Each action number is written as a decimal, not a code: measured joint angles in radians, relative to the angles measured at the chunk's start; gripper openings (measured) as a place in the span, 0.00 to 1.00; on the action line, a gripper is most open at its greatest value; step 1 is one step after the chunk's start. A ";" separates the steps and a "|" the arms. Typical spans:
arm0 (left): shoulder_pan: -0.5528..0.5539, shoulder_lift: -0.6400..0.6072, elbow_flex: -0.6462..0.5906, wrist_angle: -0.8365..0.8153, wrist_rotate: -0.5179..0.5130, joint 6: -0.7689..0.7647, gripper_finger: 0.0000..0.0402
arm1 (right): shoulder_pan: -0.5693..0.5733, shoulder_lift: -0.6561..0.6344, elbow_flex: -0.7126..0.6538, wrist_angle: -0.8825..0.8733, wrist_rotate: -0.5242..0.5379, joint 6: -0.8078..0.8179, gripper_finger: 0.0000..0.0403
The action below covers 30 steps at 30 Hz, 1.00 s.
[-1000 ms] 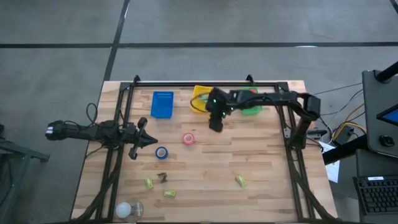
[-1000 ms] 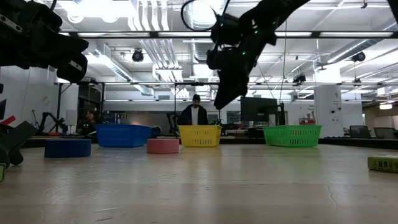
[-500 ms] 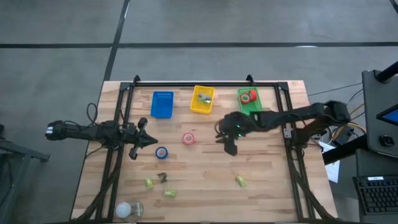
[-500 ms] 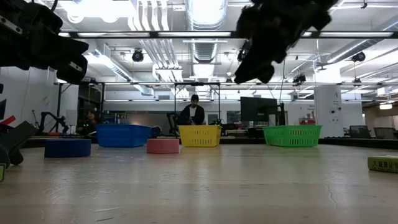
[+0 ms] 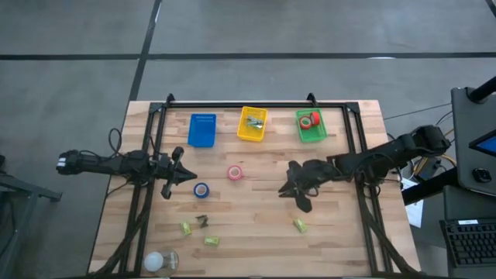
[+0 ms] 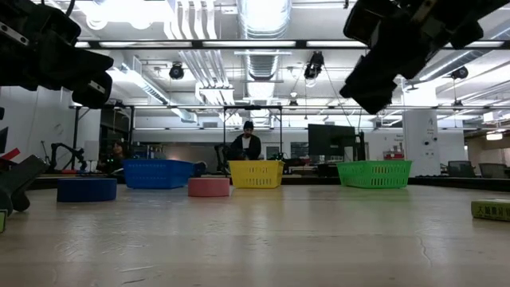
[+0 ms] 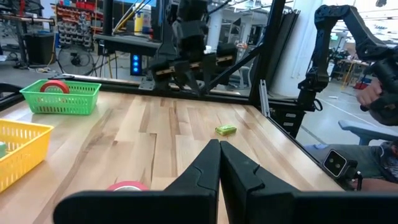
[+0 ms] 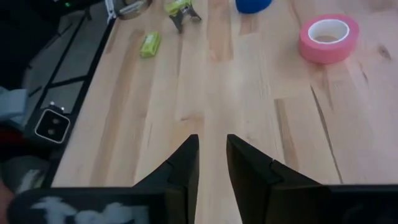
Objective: Pick and place Stapler, Stapler remover, tape
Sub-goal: Put the pink tape into the green bin
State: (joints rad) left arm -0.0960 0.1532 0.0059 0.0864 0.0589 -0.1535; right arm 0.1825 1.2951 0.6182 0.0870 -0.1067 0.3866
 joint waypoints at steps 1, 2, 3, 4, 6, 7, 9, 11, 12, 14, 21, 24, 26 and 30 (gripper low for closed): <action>0.000 0.000 0.000 0.000 0.000 0.000 0.02 | 0.006 0.005 -0.001 0.000 0.003 0.000 0.18; 0.000 0.000 0.000 0.000 0.000 0.000 0.02 | 0.012 0.011 0.000 0.007 0.005 0.001 0.18; 0.000 0.000 0.000 0.000 0.000 0.000 0.02 | 0.018 0.017 0.000 0.009 0.005 0.009 0.17; 0.000 0.000 0.000 0.000 0.000 0.000 0.02 | 0.023 0.026 0.000 0.010 0.005 0.022 0.17; 0.000 0.000 0.000 0.000 0.000 0.000 0.02 | 0.032 0.045 0.000 0.021 0.002 0.051 0.16; 0.000 0.000 0.000 0.000 0.000 0.000 0.02 | 0.036 0.052 0.000 0.018 0.001 0.058 0.16; 0.000 0.000 0.000 -0.003 0.000 0.000 0.02 | 0.048 0.067 0.000 0.024 0.001 0.062 0.15; 0.000 0.001 0.000 -0.008 0.000 0.000 0.02 | 0.061 0.069 0.000 0.022 0.002 0.058 0.15; 0.000 0.001 0.000 -0.009 0.000 0.000 0.02 | 0.064 0.069 0.000 0.025 0.002 0.058 0.14; 0.000 0.001 0.000 -0.010 0.000 0.000 0.02 | 0.069 0.068 0.000 0.032 0.002 0.059 0.14; 0.000 0.001 0.000 -0.014 0.000 0.000 0.02 | 0.096 0.067 0.000 0.034 0.002 0.064 0.13; 0.000 0.001 0.000 -0.015 0.000 0.000 0.02 | 0.101 0.067 0.000 0.026 0.002 0.077 0.13; 0.000 0.001 0.000 -0.014 0.000 0.000 0.02 | 0.102 0.067 0.000 0.021 0.001 0.113 0.13; 0.000 0.001 0.000 -0.014 0.000 0.000 0.02 | 0.102 0.067 0.000 0.003 -0.008 0.205 0.13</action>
State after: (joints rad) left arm -0.0959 0.1539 0.0059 0.0719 0.0586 -0.1535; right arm 0.2840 1.3617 0.6186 0.0897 -0.1143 0.5920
